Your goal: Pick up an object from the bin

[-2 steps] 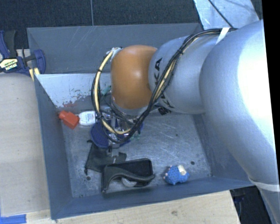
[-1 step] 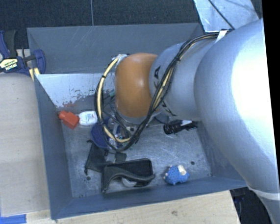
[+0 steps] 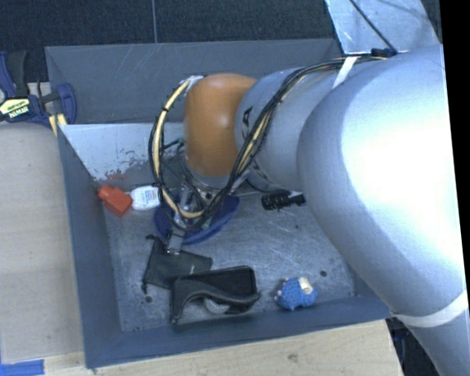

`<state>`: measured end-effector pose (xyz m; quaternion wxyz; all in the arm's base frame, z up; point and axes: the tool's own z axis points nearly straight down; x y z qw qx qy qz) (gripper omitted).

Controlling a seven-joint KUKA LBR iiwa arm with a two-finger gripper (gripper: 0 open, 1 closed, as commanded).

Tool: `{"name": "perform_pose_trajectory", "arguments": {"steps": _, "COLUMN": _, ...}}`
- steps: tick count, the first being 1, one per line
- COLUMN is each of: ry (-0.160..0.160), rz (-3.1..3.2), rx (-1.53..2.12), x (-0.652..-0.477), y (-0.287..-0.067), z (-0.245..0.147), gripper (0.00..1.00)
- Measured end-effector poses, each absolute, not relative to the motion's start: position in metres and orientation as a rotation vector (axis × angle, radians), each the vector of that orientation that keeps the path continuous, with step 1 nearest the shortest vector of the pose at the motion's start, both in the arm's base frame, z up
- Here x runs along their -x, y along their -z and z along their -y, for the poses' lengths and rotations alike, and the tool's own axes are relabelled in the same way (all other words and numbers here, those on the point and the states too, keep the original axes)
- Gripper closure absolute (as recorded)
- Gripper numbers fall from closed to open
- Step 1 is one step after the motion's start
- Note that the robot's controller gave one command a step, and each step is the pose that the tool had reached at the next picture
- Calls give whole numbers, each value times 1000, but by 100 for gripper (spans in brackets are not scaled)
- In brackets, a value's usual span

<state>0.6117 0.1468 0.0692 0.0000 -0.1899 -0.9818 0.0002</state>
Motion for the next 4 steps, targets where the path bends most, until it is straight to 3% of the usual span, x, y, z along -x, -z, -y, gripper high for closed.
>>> {"name": "perform_pose_trajectory", "arguments": {"steps": 1, "ry": 0, "rz": 3087, "rx": 591, "x": -612, "y": -70, "z": -147, "gripper": 0}}
{"name": "perform_pose_trajectory", "arguments": {"steps": 2, "ry": 11, "rz": 3088, "rx": 587, "x": -614, "y": -75, "z": -151, "gripper": 100}}
{"name": "perform_pose_trajectory", "arguments": {"steps": 3, "ry": 5, "rz": 3092, "rx": 581, "x": -615, "y": -90, "z": -151, "gripper": 100}}
{"name": "perform_pose_trajectory", "arguments": {"steps": 4, "ry": 7, "rz": 3099, "rx": 575, "x": -617, "y": -171, "z": -151, "gripper": 100}}
